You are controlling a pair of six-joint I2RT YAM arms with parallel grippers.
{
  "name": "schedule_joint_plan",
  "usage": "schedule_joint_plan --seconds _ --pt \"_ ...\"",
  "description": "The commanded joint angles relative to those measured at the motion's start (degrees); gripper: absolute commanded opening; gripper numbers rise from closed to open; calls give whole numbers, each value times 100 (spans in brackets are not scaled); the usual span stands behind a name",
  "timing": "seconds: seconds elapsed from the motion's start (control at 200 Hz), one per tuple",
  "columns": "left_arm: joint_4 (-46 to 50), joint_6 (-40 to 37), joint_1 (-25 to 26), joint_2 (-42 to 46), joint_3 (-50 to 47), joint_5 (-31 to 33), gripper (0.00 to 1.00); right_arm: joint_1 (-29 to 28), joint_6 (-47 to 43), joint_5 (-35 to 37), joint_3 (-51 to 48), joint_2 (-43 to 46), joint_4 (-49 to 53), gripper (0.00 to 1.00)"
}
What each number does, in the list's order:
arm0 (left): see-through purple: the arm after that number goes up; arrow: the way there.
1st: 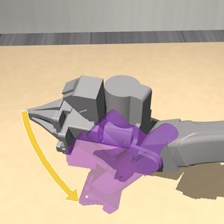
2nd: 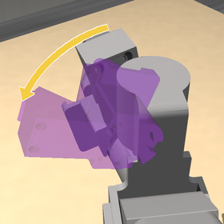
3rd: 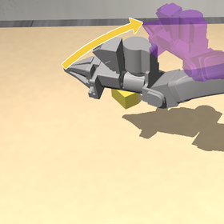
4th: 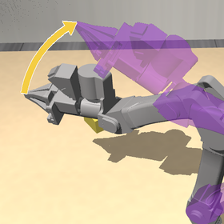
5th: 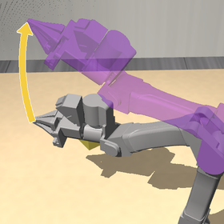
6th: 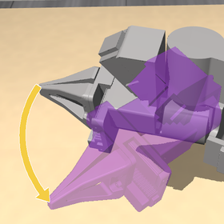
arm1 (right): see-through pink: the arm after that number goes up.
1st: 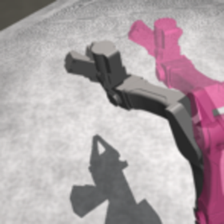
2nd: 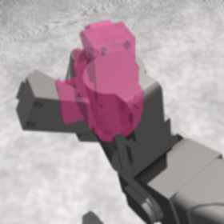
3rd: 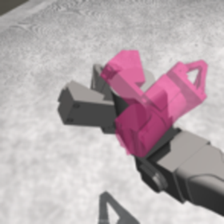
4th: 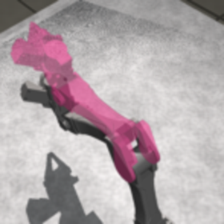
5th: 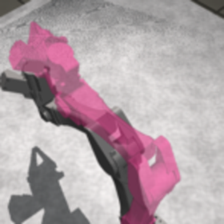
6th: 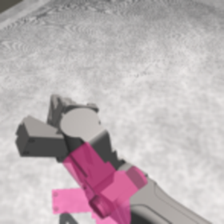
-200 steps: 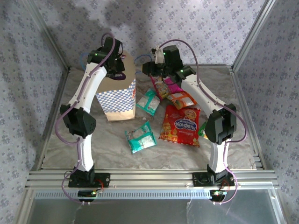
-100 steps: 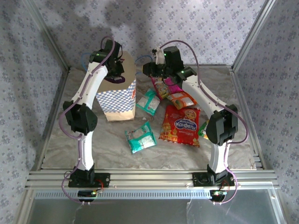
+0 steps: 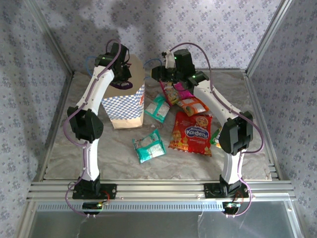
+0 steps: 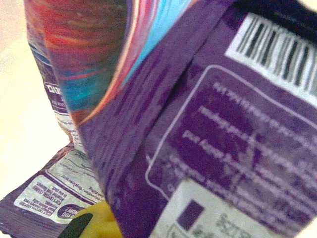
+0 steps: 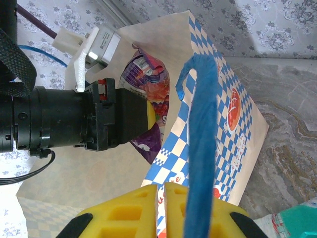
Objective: Place the snacks into the paper bag
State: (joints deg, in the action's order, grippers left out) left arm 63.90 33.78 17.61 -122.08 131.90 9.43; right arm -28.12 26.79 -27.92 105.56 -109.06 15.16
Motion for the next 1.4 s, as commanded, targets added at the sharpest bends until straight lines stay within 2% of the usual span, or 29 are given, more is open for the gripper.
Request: schedule_joint_plan --seconds 0.0,0.105,0.25,0.555,0.945,1.234,1.394 --pt "120 65 -56 -19 53 2 16 -27 71 -40 -79 275 -32 13" --pt "179 67 -55 8 52 23 28 -36 63 -37 -83 294 -14 13" --pt "238 67 -55 69 56 10 33 -35 54 -40 -82 328 0 13" --pt "314 11 -49 322 55 -127 37 -79 36 4 -175 463 -4 13" --pt "355 -618 50 1299 -29 -686 45 -166 -37 45 -153 511 39 13" --pt "479 -897 46 2196 -561 -603 49 -202 -125 185 -171 600 121 14" --pt "582 -952 -4 2793 -999 -277 51 -201 -138 182 -173 613 145 14"
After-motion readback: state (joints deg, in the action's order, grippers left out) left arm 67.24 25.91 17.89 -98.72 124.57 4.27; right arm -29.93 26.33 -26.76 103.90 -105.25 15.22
